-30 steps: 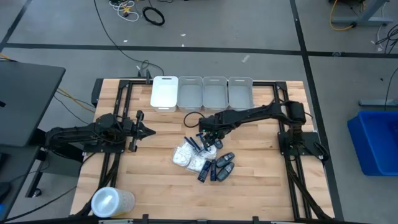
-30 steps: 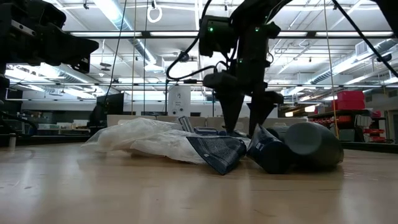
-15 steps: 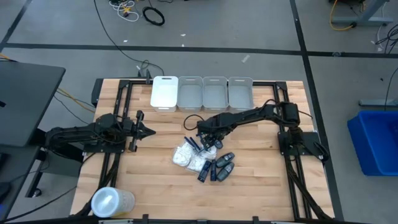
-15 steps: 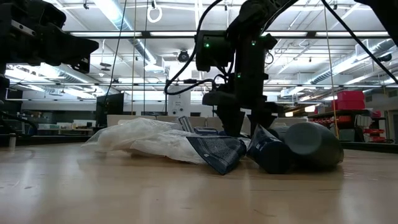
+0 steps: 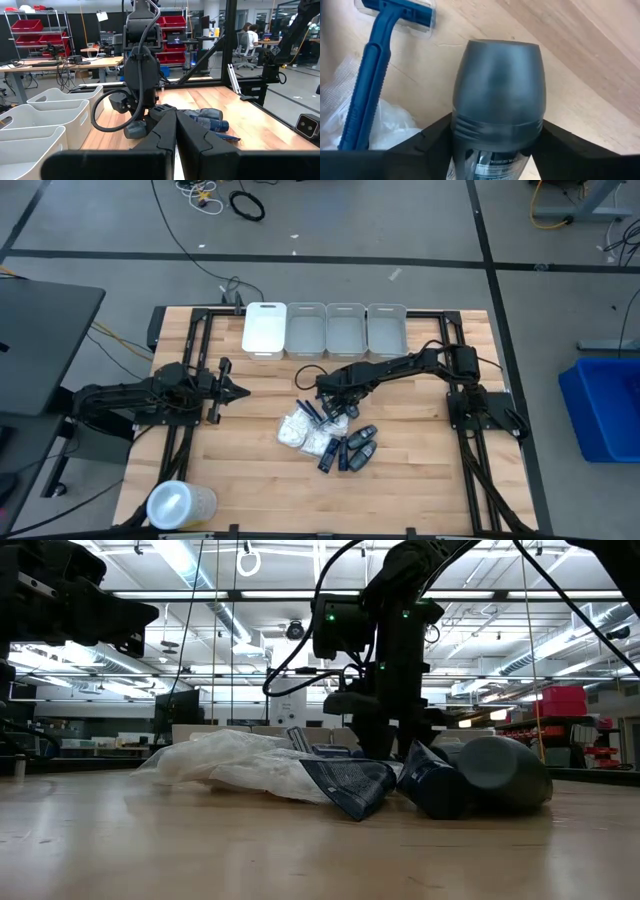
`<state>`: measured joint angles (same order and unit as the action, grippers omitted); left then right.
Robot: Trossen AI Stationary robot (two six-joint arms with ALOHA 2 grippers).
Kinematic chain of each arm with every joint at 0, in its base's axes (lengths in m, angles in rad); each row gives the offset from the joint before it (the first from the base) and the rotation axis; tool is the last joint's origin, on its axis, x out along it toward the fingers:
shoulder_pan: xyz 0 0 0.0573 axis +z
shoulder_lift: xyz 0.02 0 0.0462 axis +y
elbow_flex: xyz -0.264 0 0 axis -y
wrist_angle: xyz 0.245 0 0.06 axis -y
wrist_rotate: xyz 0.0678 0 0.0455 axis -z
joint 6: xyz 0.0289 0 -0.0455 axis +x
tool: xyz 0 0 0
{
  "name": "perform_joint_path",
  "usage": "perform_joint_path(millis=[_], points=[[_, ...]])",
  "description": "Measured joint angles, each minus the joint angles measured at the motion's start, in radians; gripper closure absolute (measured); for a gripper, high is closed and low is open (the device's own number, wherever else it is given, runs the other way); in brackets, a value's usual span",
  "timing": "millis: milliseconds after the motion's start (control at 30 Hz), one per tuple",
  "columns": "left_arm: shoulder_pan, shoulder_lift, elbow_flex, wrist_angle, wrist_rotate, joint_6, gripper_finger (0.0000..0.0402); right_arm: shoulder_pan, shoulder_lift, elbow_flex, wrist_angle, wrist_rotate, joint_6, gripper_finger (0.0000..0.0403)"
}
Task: Pick & Place Travel size toiletries
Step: Put the gray deodorant into the middle gray bin
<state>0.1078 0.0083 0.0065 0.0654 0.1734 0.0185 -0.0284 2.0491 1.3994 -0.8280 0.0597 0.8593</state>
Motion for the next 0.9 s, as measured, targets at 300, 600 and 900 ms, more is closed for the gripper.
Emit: perform_joint_path(millis=[300, 600, 900], points=[[0.0, 0.0, 0.0, 0.0, 0.0, 0.0, 0.0386, 0.0, 0.0, 0.0, 0.002, -0.001, -0.002, 0.0157], [0.0, 0.0, 0.0, 0.0, 0.0, 0.0, 0.0385, 0.0, 0.0, 0.0, 0.002, 0.0, -0.002, 0.0182], [0.0, 0.0, 0.0, 0.0, 0.0, 0.0, 0.0385, 0.0, -0.001, 0.0, 0.024, -0.002, -0.003, 0.0159]])
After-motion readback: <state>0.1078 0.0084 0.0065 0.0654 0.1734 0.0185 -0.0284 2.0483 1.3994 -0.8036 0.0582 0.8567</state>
